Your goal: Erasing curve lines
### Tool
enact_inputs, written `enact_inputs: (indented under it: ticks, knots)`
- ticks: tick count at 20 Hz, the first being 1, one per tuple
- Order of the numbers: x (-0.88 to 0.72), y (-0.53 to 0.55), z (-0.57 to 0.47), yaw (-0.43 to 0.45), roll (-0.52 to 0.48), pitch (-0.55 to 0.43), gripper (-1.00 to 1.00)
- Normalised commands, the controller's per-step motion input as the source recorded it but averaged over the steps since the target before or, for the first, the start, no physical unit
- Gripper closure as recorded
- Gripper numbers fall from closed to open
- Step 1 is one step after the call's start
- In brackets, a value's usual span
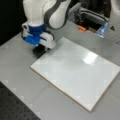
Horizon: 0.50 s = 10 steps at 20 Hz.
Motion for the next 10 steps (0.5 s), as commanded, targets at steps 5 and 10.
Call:
enact_inputs:
  ticks: [5,10]
  knots:
    - [0.1,-0.12,-0.02,-0.003,0.119,-0.073,1.0]
    - [0.09,-0.14,0.01,-0.02,0.085,-0.056,-1.0]
